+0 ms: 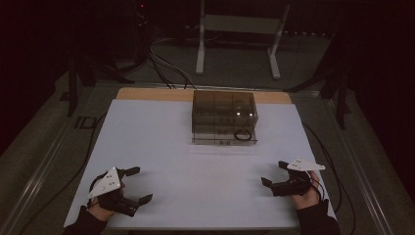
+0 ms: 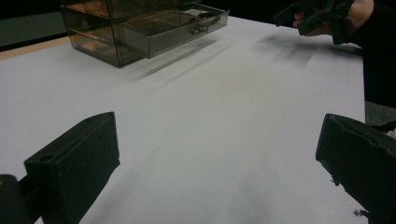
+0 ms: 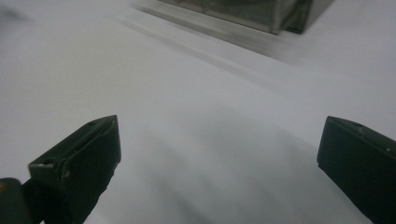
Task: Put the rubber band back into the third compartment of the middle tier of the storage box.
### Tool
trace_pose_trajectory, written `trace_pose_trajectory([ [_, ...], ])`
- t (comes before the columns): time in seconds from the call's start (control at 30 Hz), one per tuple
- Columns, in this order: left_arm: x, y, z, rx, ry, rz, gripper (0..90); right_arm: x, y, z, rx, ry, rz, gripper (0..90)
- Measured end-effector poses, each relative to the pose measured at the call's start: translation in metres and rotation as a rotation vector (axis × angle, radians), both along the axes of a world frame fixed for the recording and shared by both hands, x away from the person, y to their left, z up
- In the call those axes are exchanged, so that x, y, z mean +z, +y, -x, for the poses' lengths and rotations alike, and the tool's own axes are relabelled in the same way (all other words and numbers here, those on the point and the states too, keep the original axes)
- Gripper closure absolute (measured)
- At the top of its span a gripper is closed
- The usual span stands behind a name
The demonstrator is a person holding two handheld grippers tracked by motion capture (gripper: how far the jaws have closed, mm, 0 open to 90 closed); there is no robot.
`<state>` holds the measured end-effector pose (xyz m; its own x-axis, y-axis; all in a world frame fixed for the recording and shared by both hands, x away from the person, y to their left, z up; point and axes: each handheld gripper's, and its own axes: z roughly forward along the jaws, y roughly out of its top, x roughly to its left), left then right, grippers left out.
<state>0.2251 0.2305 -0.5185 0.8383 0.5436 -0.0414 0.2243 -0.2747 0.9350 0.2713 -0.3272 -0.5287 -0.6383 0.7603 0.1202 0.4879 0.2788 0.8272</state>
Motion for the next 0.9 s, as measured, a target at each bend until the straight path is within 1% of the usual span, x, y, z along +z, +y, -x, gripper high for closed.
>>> trace_pose_trajectory([
  [0.07,0.000,0.000,0.000,0.001,0.002,0.002,0.2,-0.001,-0.005,0.002,-0.018,0.000,0.010,0.0],
  [0.17,0.000,0.000,0.000,0.000,-0.001,0.000,0.2,-0.002,-0.011,0.006,-0.042,0.001,0.010,0.0],
  [0.3,0.000,0.000,0.000,0.001,0.000,-0.001,0.2,-0.004,-0.014,0.009,-0.067,-0.005,0.000,0.0],
  [0.37,0.000,0.000,0.000,0.001,0.001,0.000,0.2,-0.004,-0.014,0.010,-0.059,-0.011,-0.016,0.0],
  [0.47,0.000,0.000,0.000,0.002,0.000,0.000,0.3,-0.003,-0.011,0.009,-0.043,-0.006,-0.036,0.0],
  [0.57,0.000,0.000,0.000,0.002,0.003,0.002,0.2,-0.004,-0.008,0.007,-0.027,-0.003,-0.029,0.0],
  [0.67,-0.001,0.000,0.000,0.003,0.003,0.002,0.3,-0.005,-0.006,0.006,-0.018,0.007,-0.032,0.0],
  [0.9,0.000,0.001,0.000,0.003,0.003,0.001,0.3,-0.005,-0.003,0.005,-0.008,0.009,-0.034,0.0],
])
